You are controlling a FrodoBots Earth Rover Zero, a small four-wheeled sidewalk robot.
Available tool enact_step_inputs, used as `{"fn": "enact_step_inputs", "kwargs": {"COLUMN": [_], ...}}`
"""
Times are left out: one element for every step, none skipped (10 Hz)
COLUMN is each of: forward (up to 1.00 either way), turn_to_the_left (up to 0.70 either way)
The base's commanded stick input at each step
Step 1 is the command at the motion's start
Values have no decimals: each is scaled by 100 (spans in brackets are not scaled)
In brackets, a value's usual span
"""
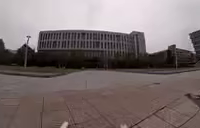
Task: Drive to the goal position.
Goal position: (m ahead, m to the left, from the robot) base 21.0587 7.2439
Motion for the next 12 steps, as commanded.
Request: {"fn": "enact_step_inputs", "kwargs": {"forward": [70, 70, 70, 70, 70, 70, 70, 70, 70, 70, 70, 70], "turn_to_the_left": [0, 0, 0, 0, 0, 6, 12, 35, 35, 35, 31, 3]}}
